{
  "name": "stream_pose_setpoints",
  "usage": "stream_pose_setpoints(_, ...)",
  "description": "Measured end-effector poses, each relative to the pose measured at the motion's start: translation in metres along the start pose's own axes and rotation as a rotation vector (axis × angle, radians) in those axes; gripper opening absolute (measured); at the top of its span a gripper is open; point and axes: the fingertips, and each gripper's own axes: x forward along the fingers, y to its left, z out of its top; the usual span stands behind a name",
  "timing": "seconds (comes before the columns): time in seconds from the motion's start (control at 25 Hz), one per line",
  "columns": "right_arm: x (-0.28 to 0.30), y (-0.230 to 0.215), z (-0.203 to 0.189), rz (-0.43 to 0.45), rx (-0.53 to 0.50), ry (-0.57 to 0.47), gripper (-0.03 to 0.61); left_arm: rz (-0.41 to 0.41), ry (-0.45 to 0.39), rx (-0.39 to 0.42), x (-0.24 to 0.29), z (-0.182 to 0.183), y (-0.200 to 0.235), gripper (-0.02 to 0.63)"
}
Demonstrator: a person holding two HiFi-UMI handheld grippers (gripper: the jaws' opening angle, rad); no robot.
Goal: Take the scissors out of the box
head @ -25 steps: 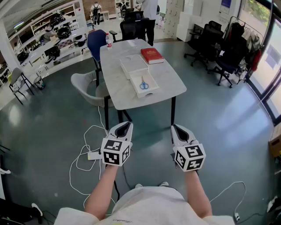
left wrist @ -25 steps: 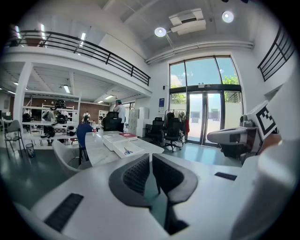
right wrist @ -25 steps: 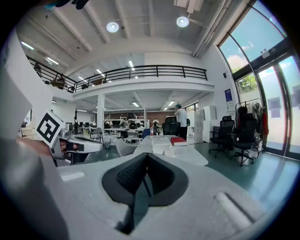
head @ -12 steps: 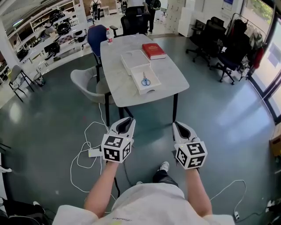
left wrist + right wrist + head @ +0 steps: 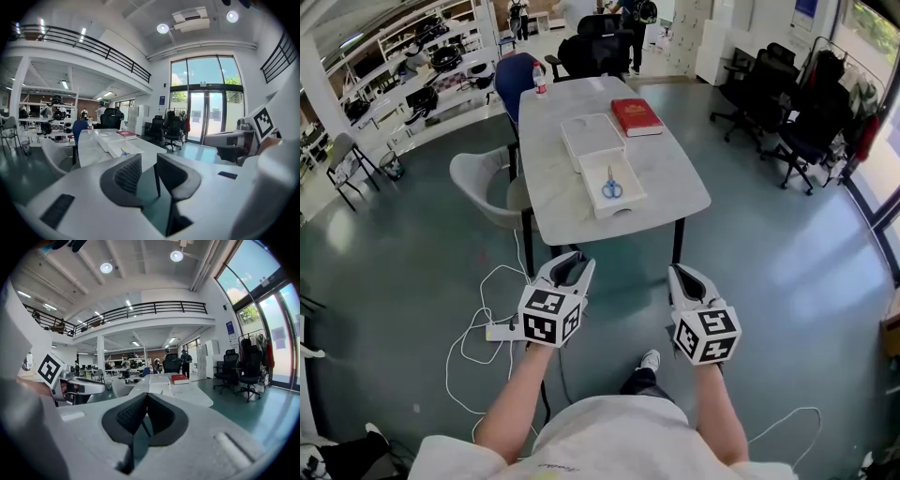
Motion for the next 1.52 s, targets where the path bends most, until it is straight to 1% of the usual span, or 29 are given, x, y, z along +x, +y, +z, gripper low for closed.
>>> stream_pose_setpoints(0.08, 0.011, -0.015, 0.005, 0.014, 0.0, 0.001, 0.005, 0.01, 0.001, -0.006, 0.018, 0.006, 0.0, 0.091)
stream_pose_setpoints(0.2, 0.026, -0.041, 0.01, 0.036, 0.0, 0.006, 0.005, 0.026, 0.004, -0.015, 0.046, 0.014, -0.002, 0.13)
stream_pose_setpoints(0.48, 0.062, -0.091, 0.024, 0.094, 0.007, 0.027, 0.005, 0.076, 0.023, -0.047, 0.101, 0.028, -0.001, 0.156)
stream_pose_setpoints(0.76, 0.094, -0.134, 0.032, 0.157, 0.041, 0.025, 0.005, 0.145, 0.043, -0.091, 0.147, 0.035, 0.005, 0.193)
stream_pose_setpoints(0.92, 0.104, -0.157, 0.038, 0.19, 0.029, 0.023, 0.005, 0.191, 0.059, -0.084, 0.165, 0.04, -0.001, 0.201)
stream_pose_setpoints(1.0, 0.108, -0.167, 0.041, 0.202, 0.024, 0.018, 0.005, 0.21, 0.058, -0.081, 0.171, 0.043, -0.003, 0.201)
stream_pose_setpoints(1.2, 0.118, -0.179, 0.048, 0.218, 0.024, 0.011, 0.005, 0.234, 0.051, -0.124, 0.182, 0.046, 0.003, 0.201)
stream_pose_setpoints(1.52, 0.133, -0.191, 0.055, 0.231, 0.017, -0.007, 0.005, 0.262, 0.056, -0.127, 0.198, 0.045, 0.012, 0.201)
